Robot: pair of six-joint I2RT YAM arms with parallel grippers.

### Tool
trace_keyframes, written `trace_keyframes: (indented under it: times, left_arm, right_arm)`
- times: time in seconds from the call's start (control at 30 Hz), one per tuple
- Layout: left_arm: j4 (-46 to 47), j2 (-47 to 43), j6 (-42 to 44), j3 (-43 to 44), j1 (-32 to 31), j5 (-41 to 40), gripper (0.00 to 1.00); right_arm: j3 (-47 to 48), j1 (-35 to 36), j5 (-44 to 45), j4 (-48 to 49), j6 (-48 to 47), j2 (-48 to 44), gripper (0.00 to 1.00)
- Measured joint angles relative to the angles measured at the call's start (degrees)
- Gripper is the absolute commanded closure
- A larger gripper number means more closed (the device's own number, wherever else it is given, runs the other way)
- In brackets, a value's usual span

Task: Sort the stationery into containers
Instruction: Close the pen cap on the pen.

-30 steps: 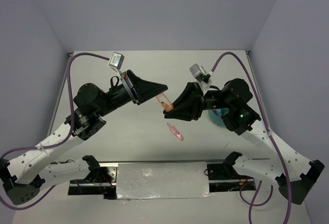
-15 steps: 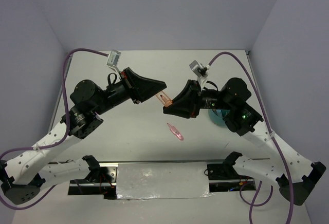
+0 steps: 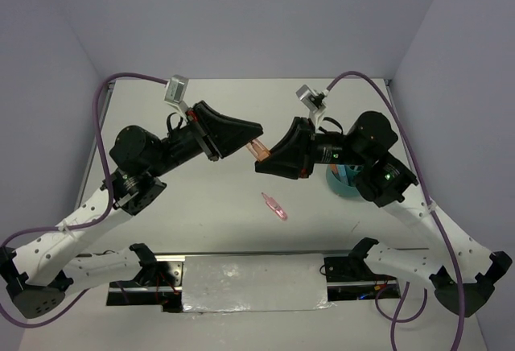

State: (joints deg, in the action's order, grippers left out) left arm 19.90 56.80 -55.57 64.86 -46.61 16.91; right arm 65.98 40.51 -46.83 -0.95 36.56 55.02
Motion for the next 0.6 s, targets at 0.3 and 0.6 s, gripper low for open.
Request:
trace_keyframes:
  times: [0.3,0.6]
  left_arm:
    - [2.6,0.2,0.0,-3.0,0.5,-0.2,1.00]
    - [10.3,-1.7,0.6,-6.0,-2.5,-8.3,1.00]
  right_arm:
    - [11.0,0.2,1.4,-10.5,-1.0,7.8,1.00]
    - [28.2,0.6,-3.6,-23.0,-3.7,17.3,1.00]
